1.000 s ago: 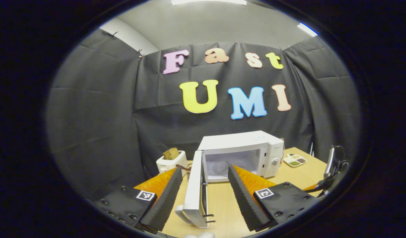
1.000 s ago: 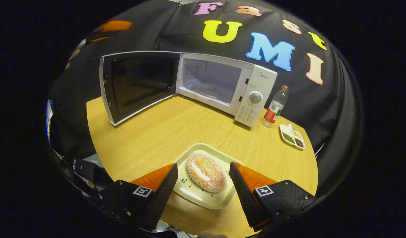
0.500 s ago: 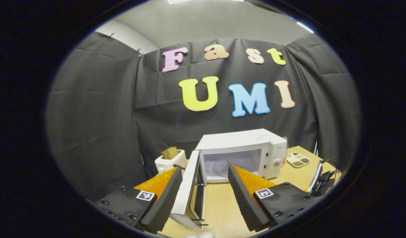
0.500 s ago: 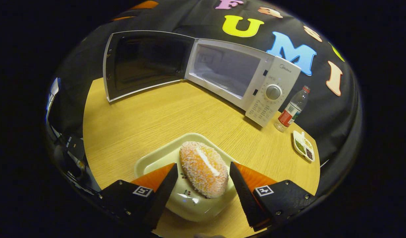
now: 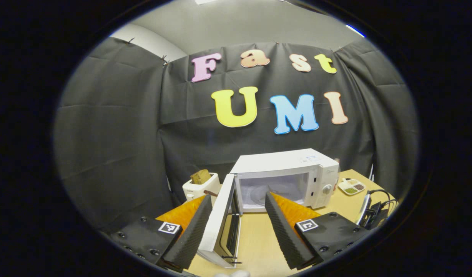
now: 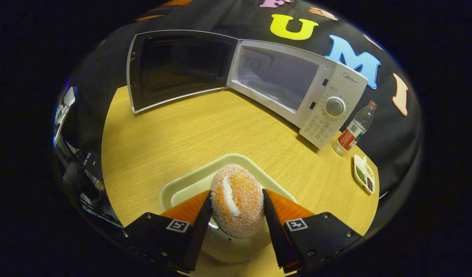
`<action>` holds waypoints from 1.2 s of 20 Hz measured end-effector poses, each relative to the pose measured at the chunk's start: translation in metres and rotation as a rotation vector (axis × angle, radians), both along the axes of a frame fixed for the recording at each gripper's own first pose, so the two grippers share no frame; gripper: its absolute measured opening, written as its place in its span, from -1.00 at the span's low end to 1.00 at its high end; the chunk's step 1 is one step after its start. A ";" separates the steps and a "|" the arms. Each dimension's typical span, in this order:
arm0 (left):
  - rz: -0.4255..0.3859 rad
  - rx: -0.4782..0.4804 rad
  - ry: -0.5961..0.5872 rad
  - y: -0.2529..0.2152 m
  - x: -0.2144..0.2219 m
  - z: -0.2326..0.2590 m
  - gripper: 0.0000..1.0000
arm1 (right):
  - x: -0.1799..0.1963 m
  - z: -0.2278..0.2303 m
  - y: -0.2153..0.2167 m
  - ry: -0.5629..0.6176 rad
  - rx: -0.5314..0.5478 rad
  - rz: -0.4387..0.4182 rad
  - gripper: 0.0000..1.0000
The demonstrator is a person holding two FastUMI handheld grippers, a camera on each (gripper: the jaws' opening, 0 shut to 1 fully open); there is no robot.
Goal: Open the microwave oven with the left hand, put the food in, and close the microwave oven.
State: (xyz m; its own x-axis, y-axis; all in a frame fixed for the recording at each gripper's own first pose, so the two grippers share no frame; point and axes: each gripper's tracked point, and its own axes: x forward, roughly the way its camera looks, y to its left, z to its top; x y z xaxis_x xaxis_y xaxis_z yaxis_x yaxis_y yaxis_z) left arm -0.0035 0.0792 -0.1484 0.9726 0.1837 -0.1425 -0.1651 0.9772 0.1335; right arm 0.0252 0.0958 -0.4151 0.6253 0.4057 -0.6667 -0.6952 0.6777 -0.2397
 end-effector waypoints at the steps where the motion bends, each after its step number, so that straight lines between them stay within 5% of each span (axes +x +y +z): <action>1: -0.002 -0.007 -0.001 0.000 0.002 0.001 0.96 | 0.000 0.001 0.001 0.015 0.017 -0.015 0.51; 10: -0.074 -0.030 -0.022 0.005 0.016 0.009 0.96 | 0.028 0.099 0.056 -0.002 0.269 -0.136 0.51; 13: -0.088 -0.012 -0.021 0.012 0.020 0.009 0.80 | 0.057 0.126 0.091 -0.018 0.374 -0.187 0.50; 15: -0.099 -0.014 -0.027 0.014 0.023 0.008 0.96 | 0.080 0.130 0.117 -0.003 0.440 -0.225 0.51; 19: -0.121 -0.030 -0.016 0.013 0.029 0.000 0.80 | 0.138 0.117 0.162 0.058 0.569 -0.342 0.50; 23: -0.126 -0.020 -0.001 0.019 0.036 -0.012 0.80 | 0.198 0.101 0.189 0.094 0.697 -0.513 0.50; 24: -0.123 -0.023 0.005 0.020 0.038 -0.015 0.94 | 0.212 0.098 0.191 0.089 0.715 -0.553 0.51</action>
State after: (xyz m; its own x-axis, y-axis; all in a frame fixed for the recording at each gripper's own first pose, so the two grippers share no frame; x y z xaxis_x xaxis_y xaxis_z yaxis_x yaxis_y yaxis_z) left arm 0.0343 0.0993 -0.1630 0.9868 0.0593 -0.1504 -0.0427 0.9929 0.1112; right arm 0.2371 0.2868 -0.3173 0.8119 0.3985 -0.4267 -0.2223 0.8868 0.4052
